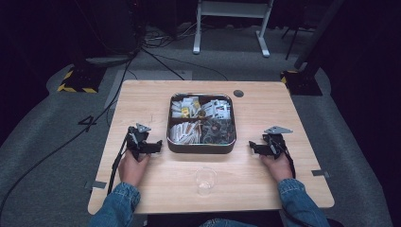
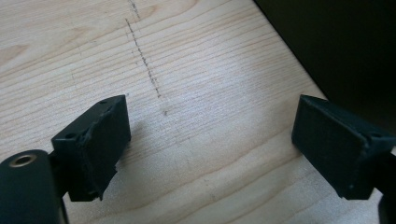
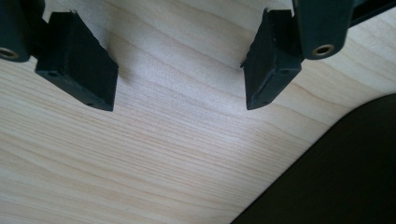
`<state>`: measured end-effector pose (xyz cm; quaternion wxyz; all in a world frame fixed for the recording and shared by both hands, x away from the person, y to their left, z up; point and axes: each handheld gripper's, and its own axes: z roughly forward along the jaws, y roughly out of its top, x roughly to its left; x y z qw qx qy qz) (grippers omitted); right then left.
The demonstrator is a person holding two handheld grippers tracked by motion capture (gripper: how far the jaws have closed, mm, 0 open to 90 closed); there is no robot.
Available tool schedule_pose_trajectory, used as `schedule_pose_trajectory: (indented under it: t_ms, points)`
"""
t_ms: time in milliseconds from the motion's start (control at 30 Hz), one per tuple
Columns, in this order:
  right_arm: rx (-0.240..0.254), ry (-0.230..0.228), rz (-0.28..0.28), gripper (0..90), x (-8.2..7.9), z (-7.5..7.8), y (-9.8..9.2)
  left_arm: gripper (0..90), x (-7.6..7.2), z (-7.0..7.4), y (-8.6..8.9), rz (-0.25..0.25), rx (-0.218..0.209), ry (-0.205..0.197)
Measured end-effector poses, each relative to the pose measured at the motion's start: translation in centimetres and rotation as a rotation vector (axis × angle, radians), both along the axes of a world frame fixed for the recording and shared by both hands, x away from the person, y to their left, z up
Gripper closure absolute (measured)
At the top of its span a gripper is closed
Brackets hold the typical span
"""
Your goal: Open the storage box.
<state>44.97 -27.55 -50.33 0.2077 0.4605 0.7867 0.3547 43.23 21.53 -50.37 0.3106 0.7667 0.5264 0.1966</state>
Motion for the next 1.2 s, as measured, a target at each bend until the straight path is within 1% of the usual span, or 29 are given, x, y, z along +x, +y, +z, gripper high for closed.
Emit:
schedule_pose_trajectory:
  t_ms: [67, 300, 400, 500, 600, 700, 733, 767, 833, 967, 1067, 1133, 1200]
  points:
    - [-0.002, 0.001, -0.001, 25.7, -0.2, 0.0, 0.0, 9.7, 0.1, 0.0, 0.0, 0.005, -0.004, 0.001]
    - [-0.003, 0.000, -0.002, 25.7, -0.2, 0.0, -0.1, 10.0, 0.2, 0.0, 0.0, 0.001, 0.006, 0.002]
    - [-0.002, 0.000, -0.002, 25.7, -0.2, 0.0, -0.1, 13.0, 0.1, 0.0, -0.1, -0.018, 0.002, -0.007]
    - [-0.002, 0.001, -0.003, 25.7, -0.2, 0.0, 0.0, 15.0, 0.2, 0.0, -0.1, -0.015, 0.001, -0.010]
    - [-0.002, 0.002, -0.022, 30.8, -0.3, 0.1, -0.1, 15.7, 0.2, 0.0, -0.1, -0.009, -0.001, -0.012]
    - [-0.006, 0.009, -0.027, 32.7, -0.4, 0.2, -0.1, 16.0, 0.3, 0.0, -0.1, -0.007, -0.003, -0.012]
    - [-0.005, 0.017, -0.032, 35.9, -0.4, 0.3, -0.1, 16.4, 0.3, 0.0, -0.1, -0.007, -0.005, -0.014]
    - [-0.005, 0.017, -0.032, 35.9, -0.4, 0.3, -0.1, 16.4, 0.3, 0.0, -0.1, -0.008, -0.006, -0.013]
    - [0.016, 0.030, -0.036, 38.1, -0.5, 0.5, -0.2, 16.6, 0.3, 0.0, -0.1, 0.002, -0.004, -0.013]
    - [0.066, 0.053, -0.022, 37.4, -0.4, 1.0, 0.2, 16.8, 0.4, 0.0, -0.1, 0.014, 0.000, -0.015]
    - [0.084, 0.047, -0.020, 37.6, -0.5, 1.9, 0.8, 16.8, 0.4, 0.0, -0.1, 0.016, 0.001, -0.015]
    - [0.105, 0.044, -0.022, 37.5, -0.6, 2.7, 1.3, 16.8, 0.4, 0.0, -0.1, 0.016, 0.000, -0.015]
    - [0.113, 0.034, -0.015, 37.5, -0.5, 3.6, 1.7, 16.7, 0.4, 0.0, -0.1, 0.017, -0.001, -0.013]
